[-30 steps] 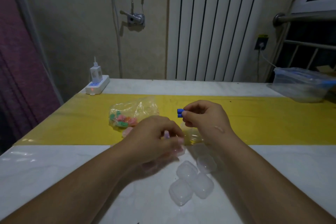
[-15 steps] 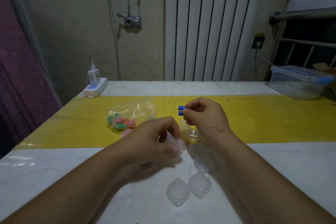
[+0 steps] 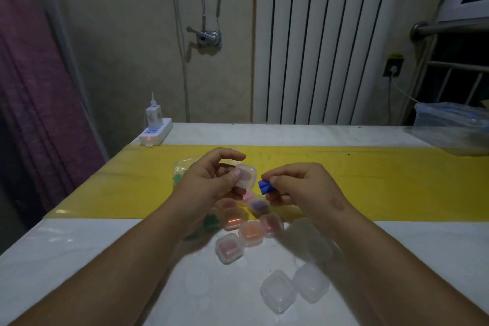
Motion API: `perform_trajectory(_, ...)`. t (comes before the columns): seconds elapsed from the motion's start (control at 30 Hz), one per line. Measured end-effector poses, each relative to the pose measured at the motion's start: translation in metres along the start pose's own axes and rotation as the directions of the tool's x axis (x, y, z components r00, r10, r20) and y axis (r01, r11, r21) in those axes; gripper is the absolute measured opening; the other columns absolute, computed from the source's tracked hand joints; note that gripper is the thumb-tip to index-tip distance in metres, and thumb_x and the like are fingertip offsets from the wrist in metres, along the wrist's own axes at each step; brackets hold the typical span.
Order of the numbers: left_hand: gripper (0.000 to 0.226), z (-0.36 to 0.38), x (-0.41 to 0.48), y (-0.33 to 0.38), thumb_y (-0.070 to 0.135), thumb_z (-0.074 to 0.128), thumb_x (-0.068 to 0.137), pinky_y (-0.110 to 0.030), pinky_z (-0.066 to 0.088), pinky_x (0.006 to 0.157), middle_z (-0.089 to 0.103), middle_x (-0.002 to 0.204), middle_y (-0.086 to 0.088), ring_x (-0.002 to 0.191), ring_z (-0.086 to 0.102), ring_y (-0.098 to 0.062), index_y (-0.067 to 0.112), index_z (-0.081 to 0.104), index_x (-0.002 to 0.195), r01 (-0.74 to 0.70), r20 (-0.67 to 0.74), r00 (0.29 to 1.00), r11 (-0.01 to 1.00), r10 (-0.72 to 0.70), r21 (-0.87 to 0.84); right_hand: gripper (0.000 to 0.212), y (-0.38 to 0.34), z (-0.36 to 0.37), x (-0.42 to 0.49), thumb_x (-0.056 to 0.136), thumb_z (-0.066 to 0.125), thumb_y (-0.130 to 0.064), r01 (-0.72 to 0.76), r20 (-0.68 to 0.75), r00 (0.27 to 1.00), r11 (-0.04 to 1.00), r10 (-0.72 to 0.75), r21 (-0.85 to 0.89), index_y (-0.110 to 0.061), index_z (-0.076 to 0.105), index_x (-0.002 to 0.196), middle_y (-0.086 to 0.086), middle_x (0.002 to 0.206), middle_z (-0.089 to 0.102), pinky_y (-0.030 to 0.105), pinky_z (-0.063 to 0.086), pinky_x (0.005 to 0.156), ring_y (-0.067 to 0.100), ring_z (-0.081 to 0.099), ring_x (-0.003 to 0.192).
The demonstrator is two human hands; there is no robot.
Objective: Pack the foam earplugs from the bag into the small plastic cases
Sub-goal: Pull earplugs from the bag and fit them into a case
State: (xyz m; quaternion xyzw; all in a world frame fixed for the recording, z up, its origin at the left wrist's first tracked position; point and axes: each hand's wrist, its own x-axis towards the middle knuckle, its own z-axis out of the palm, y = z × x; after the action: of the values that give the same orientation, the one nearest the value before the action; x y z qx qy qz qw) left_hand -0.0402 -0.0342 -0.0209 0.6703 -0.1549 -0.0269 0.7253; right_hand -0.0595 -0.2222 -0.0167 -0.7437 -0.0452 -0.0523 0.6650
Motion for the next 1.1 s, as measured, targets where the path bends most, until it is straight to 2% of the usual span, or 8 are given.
perform_trajectory(0.2, 0.017, 0.003, -0.002, 0.003, 0.004, 0.057, 0.093, -0.041, 0.056, 0.072, 0.070, 0.083, -0.007, 0.073, 0.066, -0.022, 0.012, 0.064, 0.106, -0.023, -0.008, 1.000, 0.996, 0.024, 0.091, 0.011, -0.001, 0.006, -0.005, 0.089, 0.069, -0.011, 0.053, 0.072, 0.996, 0.997, -0.048, -0.062, -0.009, 0.078, 0.083, 0.018, 0.077, 0.073, 0.038, 0.059, 0.073, 0.039, 0.072, 0.079)
perform_trajectory(0.4, 0.043, 0.007, -0.003, 0.004, 0.002, 0.074, 0.080, -0.037, 0.061, 0.077, 0.068, 0.103, -0.007, 0.084, 0.068, -0.011, 0.027, 0.068, 0.115, -0.114, -0.033, 0.991, 0.940, 0.132, 0.320, 0.015, -0.002, 0.010, -0.009, 0.092, 0.066, -0.016, 0.044, 0.058, 0.997, 0.997, -0.040, -0.063, -0.013, 0.079, 0.085, 0.017, 0.078, 0.074, 0.039, 0.059, 0.074, 0.039, 0.071, 0.081)
perform_trajectory(0.47, 0.047, 0.008, -0.001, 0.001, 0.008, 0.079, 0.076, -0.025, 0.058, 0.080, 0.065, 0.108, 0.004, 0.087, 0.066, -0.005, 0.027, 0.066, 0.117, -0.206, -0.040, 0.968, 0.871, 0.250, 0.445, 0.018, -0.002, 0.011, -0.008, 0.094, 0.064, -0.016, 0.042, 0.043, 0.998, 0.997, -0.039, -0.067, -0.010, 0.079, 0.086, 0.017, 0.079, 0.074, 0.040, 0.059, 0.074, 0.039, 0.071, 0.079)
perform_trajectory(0.6, 0.048, 0.011, -0.001, -0.002, 0.007, 0.076, 0.077, -0.007, 0.049, 0.075, 0.063, 0.107, 0.007, 0.089, 0.061, 0.001, 0.021, 0.065, 0.122, -0.287, -0.018, 0.934, 0.780, 0.356, 0.557, 0.019, -0.003, 0.012, -0.008, 0.094, 0.062, -0.015, 0.039, 0.029, 0.999, 0.997, -0.037, -0.073, -0.008, 0.078, 0.086, 0.014, 0.079, 0.074, 0.036, 0.059, 0.071, 0.033, 0.070, 0.074)
perform_trajectory(0.8, 0.046, 0.010, 0.003, -0.008, 0.018, 0.080, 0.076, -0.012, 0.054, 0.075, 0.064, 0.102, 0.008, 0.085, 0.064, -0.001, 0.022, 0.067, 0.119, -0.325, 0.004, 0.909, 0.707, 0.416, 0.628, 0.015, 0.000, 0.014, -0.008, 0.091, 0.065, -0.014, 0.043, 0.018, 0.999, 0.995, -0.041, -0.089, -0.011, 0.079, 0.087, 0.015, 0.079, 0.074, 0.040, 0.059, 0.075, 0.039, 0.070, 0.077)
perform_trajectory(0.9, 0.040, 0.010, 0.004, -0.011, 0.023, 0.077, 0.077, -0.017, 0.055, 0.074, 0.065, 0.095, 0.009, 0.083, 0.064, -0.001, 0.021, 0.069, 0.116, -0.325, 0.018, 0.901, 0.648, 0.432, 0.689, 0.019, 0.001, 0.017, -0.007, 0.087, 0.065, -0.010, 0.038, -0.045, 0.998, 0.988, -0.045, -0.150, -0.014, 0.079, 0.075, 0.007, 0.066, 0.072, 0.032, 0.054, 0.062, 0.019, 0.066, 0.060)
perform_trajectory(1.0, 0.023, 0.013, 0.003, -0.006, 0.019, 0.066, 0.087, -0.022, 0.055, 0.070, 0.070, 0.086, 0.006, 0.076, 0.066, -0.005, 0.021, 0.070, 0.109, -0.277, -0.084, 0.917, 0.773, 0.390, 0.571, 0.022, 0.003, 0.016, -0.003, 0.083, 0.065, -0.009, -0.015, -0.132, 0.991, 0.987, -0.006, -0.159, -0.017, 0.077, 0.066, 0.001, 0.059, 0.068, 0.035, 0.051, 0.060, 0.010, 0.058, 0.050)
perform_trajectory(1.1, 0.031, 0.017, 0.000, 0.002, 0.007, 0.051, 0.096, -0.039, 0.060, 0.071, 0.069, 0.081, -0.005, 0.070, 0.069, -0.018, 0.029, 0.065, 0.112, -0.168, -0.128, 0.969, 0.942, 0.212, 0.290, 0.018, 0.001, 0.011, -0.003, 0.086, 0.066, -0.007, -0.044, -0.102, 0.994, 0.995, 0.035, -0.095, -0.011, 0.078, 0.073, 0.005, 0.062, 0.067, 0.026, 0.050, 0.054, 0.009, 0.059, 0.047)
